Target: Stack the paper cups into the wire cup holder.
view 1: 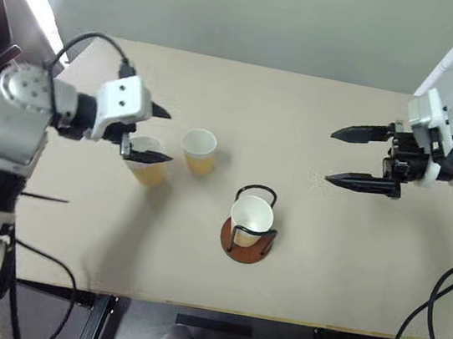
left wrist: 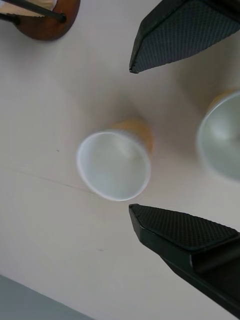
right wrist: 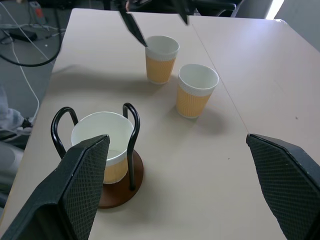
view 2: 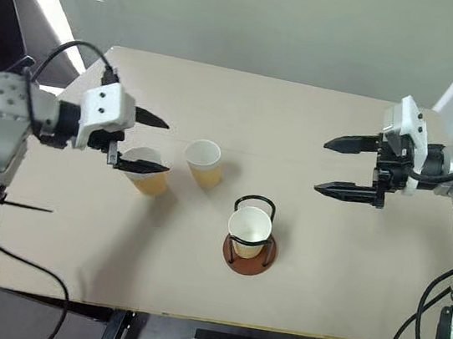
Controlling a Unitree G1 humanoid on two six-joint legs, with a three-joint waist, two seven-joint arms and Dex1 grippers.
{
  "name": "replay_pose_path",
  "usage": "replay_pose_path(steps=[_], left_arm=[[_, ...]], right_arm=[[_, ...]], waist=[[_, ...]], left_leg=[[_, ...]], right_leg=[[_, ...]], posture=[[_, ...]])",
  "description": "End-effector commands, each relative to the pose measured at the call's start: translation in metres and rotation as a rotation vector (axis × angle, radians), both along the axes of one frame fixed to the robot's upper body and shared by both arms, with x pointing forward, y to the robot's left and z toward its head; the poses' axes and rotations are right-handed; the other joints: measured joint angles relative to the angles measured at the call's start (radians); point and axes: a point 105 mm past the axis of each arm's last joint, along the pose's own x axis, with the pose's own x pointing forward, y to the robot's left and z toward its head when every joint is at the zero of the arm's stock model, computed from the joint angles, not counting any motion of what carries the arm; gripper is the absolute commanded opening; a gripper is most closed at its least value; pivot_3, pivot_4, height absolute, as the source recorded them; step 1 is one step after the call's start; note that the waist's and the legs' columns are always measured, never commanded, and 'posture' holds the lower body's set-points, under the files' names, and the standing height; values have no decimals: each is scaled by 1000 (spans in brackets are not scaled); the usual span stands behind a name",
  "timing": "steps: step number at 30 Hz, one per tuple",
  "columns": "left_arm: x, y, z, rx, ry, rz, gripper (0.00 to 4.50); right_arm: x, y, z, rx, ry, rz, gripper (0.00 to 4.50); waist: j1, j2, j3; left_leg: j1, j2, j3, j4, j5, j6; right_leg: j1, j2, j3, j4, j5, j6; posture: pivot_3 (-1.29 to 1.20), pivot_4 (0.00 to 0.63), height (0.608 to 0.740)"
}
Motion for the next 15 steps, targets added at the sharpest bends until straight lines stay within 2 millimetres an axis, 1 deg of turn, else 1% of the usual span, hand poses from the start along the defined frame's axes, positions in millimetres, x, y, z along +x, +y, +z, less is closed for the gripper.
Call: replay_pose_path(steps=[1,6,15], left_arm=[[10,-4,-1,78,4,-53,4500],[15,-12,-11,183,66,-135,4500],[33,-31,-20,222,66,-171,4500]], right_arm=[[-8,2,13,16,-57,3,4430],[-11,2,12,18,-60,-10,4430],[-16,3,9,19,-68,-43,4430]], waist=[[0,0,0],[-2,0,0],[2,0,0]], left_leg=[[0,0,0,0,0,0],[-2,0,-1,2,0,1],[-12,0,-1,11,-2,7]], right_leg=[[0,0,0,0,0,0],[0,0,0,-3,1,2],[0,0,-1,-12,5,9]], posture=[[0,150,740],[0,150,740],[0,150,740]])
